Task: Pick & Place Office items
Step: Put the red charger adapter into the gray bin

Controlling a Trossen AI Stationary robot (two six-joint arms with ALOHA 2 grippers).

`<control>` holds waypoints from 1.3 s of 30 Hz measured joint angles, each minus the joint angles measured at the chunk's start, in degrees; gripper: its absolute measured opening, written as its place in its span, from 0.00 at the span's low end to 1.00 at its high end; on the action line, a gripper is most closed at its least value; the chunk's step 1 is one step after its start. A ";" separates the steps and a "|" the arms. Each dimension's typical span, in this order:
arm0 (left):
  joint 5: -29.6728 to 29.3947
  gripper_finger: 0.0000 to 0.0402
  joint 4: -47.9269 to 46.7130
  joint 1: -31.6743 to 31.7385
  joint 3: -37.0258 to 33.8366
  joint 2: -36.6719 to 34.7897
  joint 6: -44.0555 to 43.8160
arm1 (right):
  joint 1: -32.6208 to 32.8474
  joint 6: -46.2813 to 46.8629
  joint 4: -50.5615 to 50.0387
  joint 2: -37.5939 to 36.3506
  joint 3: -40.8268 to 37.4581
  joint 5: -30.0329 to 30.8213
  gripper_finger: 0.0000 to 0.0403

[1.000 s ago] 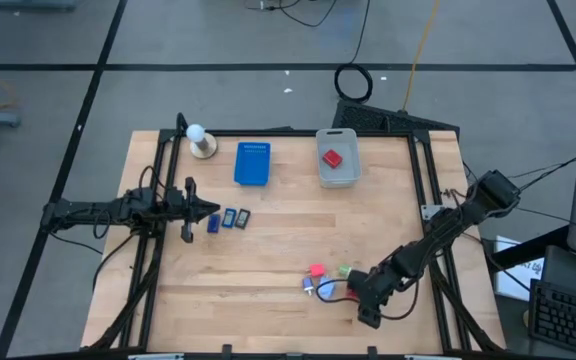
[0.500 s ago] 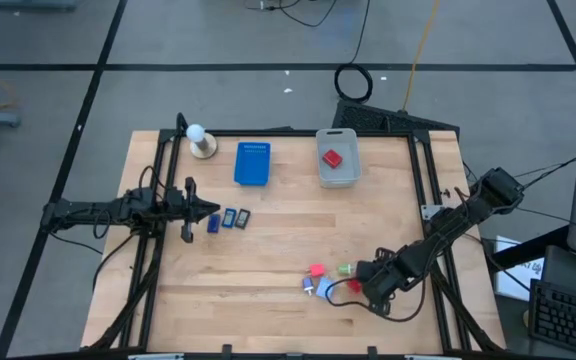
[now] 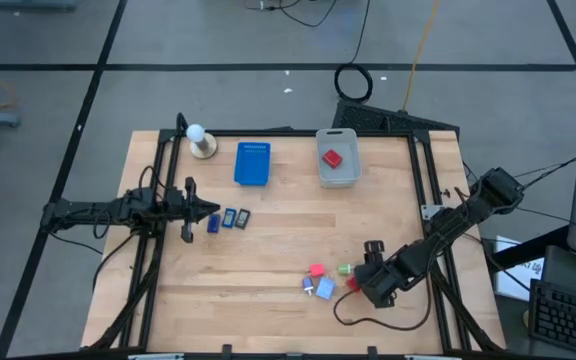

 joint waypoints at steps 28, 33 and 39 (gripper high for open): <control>0.02 0.05 -0.02 0.00 0.00 0.00 0.00 | -2.10 -17.83 12.70 0.07 -4.35 -3.28 0.67; 0.02 0.05 0.00 0.00 0.00 -0.01 0.00 | -2.14 -17.78 13.42 0.14 -4.78 -3.44 0.67; 0.02 0.05 -0.02 -0.01 0.00 -0.02 0.01 | -2.19 -15.71 13.23 0.17 -6.38 -3.48 0.64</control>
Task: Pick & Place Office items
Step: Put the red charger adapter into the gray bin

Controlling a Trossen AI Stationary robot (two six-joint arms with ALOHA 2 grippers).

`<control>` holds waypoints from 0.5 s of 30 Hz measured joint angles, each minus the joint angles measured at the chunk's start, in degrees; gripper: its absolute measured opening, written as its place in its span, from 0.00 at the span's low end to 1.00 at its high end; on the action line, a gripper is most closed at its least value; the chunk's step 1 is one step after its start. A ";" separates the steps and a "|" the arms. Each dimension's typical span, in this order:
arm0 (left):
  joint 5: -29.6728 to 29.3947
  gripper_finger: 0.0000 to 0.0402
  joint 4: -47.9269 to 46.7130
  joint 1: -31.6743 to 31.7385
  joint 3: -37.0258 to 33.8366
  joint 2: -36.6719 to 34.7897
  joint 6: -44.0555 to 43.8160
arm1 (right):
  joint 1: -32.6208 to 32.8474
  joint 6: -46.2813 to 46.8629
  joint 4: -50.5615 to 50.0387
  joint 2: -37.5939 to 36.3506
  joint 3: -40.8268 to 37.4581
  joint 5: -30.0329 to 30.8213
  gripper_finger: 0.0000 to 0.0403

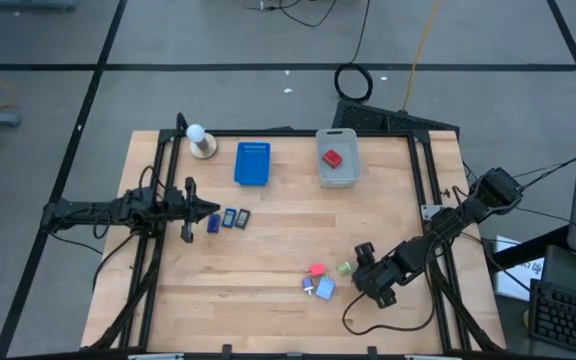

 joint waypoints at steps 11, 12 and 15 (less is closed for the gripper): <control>0.00 0.05 0.02 -0.01 0.00 0.00 -0.01 | 0.00 0.11 0.05 0.00 -0.13 0.13 0.51; -0.01 0.05 0.01 0.01 0.00 0.00 -0.01 | 0.00 0.11 0.06 0.00 -0.13 0.13 0.50; 0.00 0.05 0.00 0.01 0.00 0.01 -0.01 | 0.00 0.11 0.05 0.00 -0.13 0.13 0.47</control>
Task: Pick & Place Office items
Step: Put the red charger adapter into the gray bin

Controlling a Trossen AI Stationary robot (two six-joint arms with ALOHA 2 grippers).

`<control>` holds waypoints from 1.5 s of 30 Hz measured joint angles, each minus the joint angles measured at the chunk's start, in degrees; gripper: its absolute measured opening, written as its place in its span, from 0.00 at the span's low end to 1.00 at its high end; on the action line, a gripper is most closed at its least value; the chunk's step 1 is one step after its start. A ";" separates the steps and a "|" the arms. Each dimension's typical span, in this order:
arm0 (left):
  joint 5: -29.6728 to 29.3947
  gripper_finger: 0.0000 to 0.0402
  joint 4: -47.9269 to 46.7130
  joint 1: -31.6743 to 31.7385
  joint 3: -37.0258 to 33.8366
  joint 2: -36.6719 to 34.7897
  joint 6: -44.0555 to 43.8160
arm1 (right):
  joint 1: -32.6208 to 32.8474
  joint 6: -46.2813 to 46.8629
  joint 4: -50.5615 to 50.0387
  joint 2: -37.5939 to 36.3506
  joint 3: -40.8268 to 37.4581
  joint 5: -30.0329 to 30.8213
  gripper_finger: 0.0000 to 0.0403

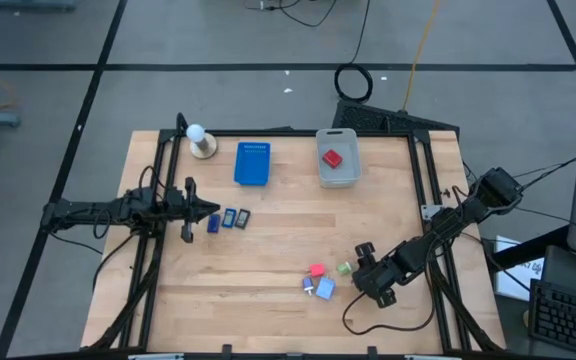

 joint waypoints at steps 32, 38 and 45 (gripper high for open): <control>-0.01 0.05 0.01 -0.01 0.00 -0.01 0.01 | -0.01 0.02 0.00 -0.05 0.09 -0.09 0.31; -0.02 0.05 0.02 -0.01 0.00 -0.01 0.00 | -0.01 0.72 -0.07 -1.96 0.09 -0.13 0.31; -0.02 0.05 0.02 0.00 0.00 0.00 0.00 | -0.02 3.61 0.16 -8.07 0.09 0.02 0.31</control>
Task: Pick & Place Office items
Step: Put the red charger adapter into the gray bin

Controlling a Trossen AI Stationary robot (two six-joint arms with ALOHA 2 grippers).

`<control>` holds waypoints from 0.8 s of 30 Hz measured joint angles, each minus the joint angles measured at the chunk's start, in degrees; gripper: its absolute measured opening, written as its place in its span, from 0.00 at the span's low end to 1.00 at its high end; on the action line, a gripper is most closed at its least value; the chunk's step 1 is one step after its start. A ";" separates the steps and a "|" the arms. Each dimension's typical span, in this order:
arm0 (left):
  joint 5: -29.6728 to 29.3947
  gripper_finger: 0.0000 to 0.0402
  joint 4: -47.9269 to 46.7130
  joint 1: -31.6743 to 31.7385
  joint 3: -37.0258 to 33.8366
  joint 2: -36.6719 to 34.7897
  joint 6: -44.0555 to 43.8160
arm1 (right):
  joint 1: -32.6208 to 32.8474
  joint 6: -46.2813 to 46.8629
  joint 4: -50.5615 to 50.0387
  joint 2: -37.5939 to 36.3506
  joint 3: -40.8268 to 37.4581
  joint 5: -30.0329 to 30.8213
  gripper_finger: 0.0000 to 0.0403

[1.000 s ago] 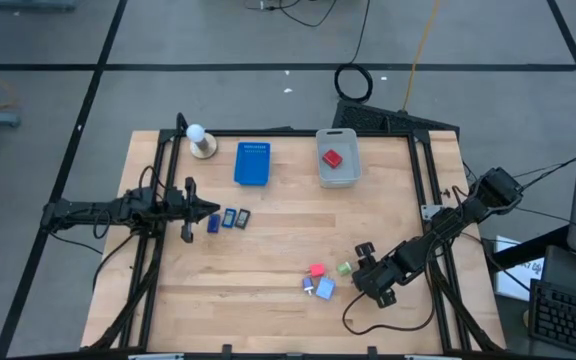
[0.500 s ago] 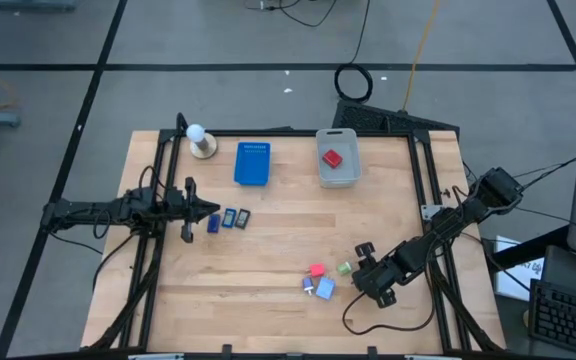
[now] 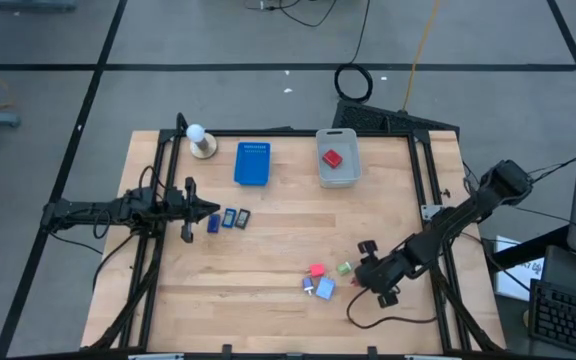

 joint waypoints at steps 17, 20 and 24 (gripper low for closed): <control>0.00 0.05 0.00 0.00 0.00 -0.01 0.02 | -1.20 5.04 11.84 -7.36 0.00 0.07 0.31; 0.02 0.05 0.00 -0.01 0.00 0.00 0.00 | -1.86 4.25 13.68 -7.32 -0.02 0.11 0.31; 0.00 0.05 0.00 -0.02 0.00 -0.02 0.00 | -3.84 1.61 17.10 -7.32 -0.02 0.15 0.31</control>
